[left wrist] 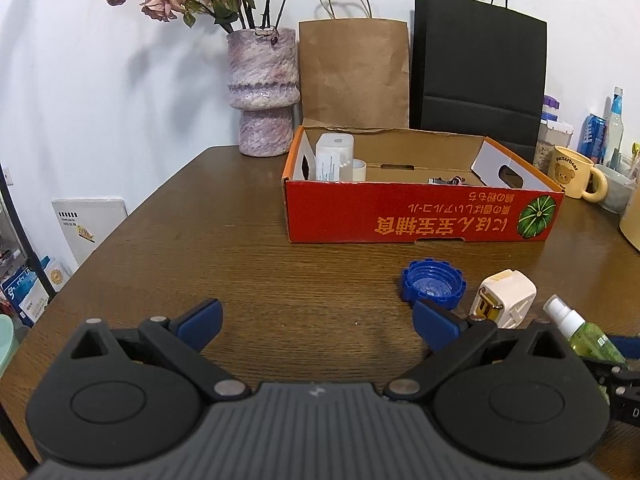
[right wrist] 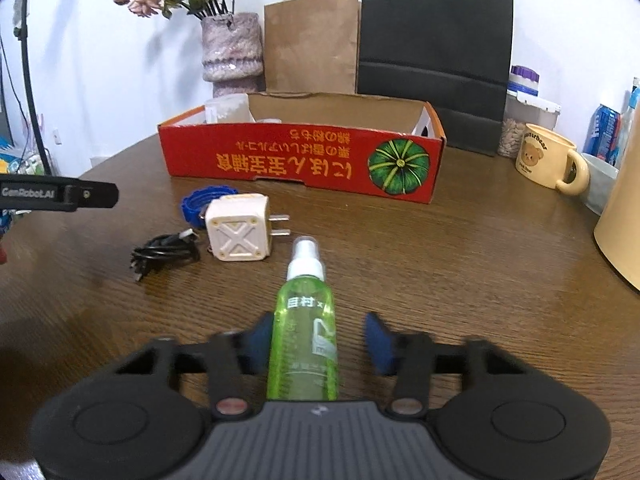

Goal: Organize rigid objects
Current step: 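Grasp the green spray bottle with the right tool while the left tool grasps the black cable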

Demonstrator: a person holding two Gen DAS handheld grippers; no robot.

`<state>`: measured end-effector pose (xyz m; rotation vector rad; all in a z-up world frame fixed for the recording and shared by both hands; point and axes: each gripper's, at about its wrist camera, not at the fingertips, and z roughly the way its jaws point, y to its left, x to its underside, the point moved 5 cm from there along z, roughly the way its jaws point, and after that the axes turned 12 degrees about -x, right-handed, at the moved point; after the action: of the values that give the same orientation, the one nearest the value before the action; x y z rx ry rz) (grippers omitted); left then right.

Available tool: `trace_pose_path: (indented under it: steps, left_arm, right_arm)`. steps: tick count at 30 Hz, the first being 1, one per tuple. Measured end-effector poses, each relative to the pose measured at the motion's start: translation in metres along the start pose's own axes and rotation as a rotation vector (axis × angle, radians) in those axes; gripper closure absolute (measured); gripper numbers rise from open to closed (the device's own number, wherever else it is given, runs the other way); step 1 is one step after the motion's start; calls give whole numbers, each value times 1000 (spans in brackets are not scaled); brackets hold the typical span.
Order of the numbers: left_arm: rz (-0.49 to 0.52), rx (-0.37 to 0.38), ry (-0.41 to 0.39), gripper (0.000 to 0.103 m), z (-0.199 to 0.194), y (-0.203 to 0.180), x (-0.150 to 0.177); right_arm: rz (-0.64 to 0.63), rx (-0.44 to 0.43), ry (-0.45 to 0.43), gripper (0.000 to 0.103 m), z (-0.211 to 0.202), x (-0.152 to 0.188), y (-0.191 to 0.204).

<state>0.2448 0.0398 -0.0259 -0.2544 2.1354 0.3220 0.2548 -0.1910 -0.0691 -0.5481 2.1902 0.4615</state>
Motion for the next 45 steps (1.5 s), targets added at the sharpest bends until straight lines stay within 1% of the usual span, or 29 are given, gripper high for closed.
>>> trace_pose_path:
  steps: [10, 17, 22, 26, 31, 40, 43, 44, 45]
  left_arm:
    - [-5, -2, -15, 0, -2, 1, -1]
    - [-1, -8, -15, 0, -1, -1, 0]
    - [7, 23, 7, 0, 0, -11, 1]
    - [42, 44, 17, 0, -1, -27, 6]
    - [82, 85, 30, 0, -2, -48, 12]
    - [120, 66, 92, 0, 14, -63, 23]
    - [115, 67, 88, 0, 15, -64, 24]
    - [116, 67, 88, 1, 16, -65, 24]
    - [116, 70, 87, 5, 16, -66, 24]
  right_arm:
    - [-26, 34, -41, 73, -1, 1, 3]
    - [-11, 50, -126, 73, -14, -5, -1]
    - [16, 69, -170, 73, -21, -9, -9]
    - [33, 77, -199, 73, -25, -11, -14]
    - [52, 76, -214, 73, -27, -11, -18]
    - [48, 70, -229, 73, -31, -9, -14]
    - [48, 71, -226, 73, -30, -9, -14]
    - [47, 73, -224, 73, -30, -9, -14]
    - [47, 74, -223, 73, -29, -9, -14]
